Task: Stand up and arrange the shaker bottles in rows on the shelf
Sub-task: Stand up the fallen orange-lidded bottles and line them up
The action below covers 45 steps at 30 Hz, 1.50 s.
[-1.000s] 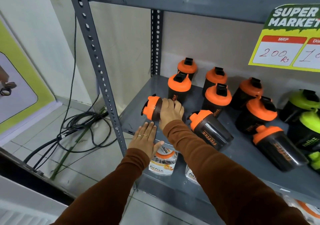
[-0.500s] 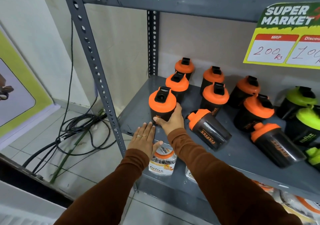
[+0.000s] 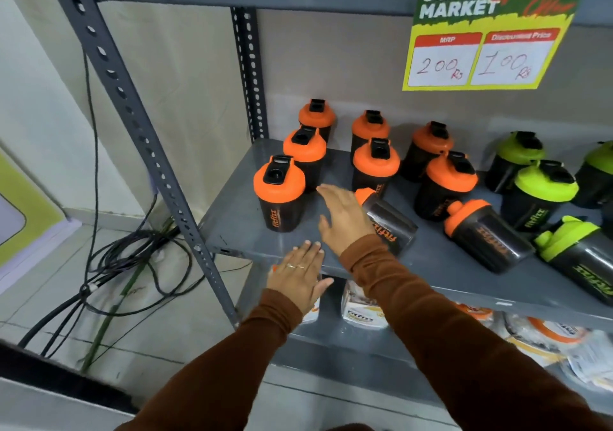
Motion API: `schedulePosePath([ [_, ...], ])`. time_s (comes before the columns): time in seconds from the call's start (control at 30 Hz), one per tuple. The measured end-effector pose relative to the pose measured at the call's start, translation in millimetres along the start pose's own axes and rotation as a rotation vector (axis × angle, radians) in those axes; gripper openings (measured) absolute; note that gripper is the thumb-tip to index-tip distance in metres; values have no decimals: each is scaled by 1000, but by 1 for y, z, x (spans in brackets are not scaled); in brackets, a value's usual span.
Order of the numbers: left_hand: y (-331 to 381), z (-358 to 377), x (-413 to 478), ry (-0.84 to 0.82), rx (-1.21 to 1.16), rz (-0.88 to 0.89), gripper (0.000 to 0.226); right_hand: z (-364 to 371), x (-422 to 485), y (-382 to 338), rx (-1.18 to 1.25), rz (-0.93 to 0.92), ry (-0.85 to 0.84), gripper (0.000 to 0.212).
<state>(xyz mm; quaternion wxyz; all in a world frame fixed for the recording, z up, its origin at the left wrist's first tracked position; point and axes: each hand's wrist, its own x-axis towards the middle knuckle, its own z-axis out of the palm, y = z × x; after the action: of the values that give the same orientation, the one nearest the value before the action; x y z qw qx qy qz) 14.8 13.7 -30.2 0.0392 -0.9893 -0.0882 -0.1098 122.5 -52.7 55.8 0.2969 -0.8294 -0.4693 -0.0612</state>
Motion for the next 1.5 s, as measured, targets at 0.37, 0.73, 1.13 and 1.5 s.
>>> schedulePosePath([
  [0.37,8,12,22,-106,-66,-41,58,-14,-12,31,-447,567,-92,78],
  [0.73,10,17,22,-109,-99,-91,57,5,-46,46,465,494,505,81],
  [1.13,27,21,26,-109,-61,-214,72,-16,-82,87,169,403,274,113],
  [1.5,31,20,26,-134,-69,-256,71,-93,-75,166,-501,824,72,80],
])
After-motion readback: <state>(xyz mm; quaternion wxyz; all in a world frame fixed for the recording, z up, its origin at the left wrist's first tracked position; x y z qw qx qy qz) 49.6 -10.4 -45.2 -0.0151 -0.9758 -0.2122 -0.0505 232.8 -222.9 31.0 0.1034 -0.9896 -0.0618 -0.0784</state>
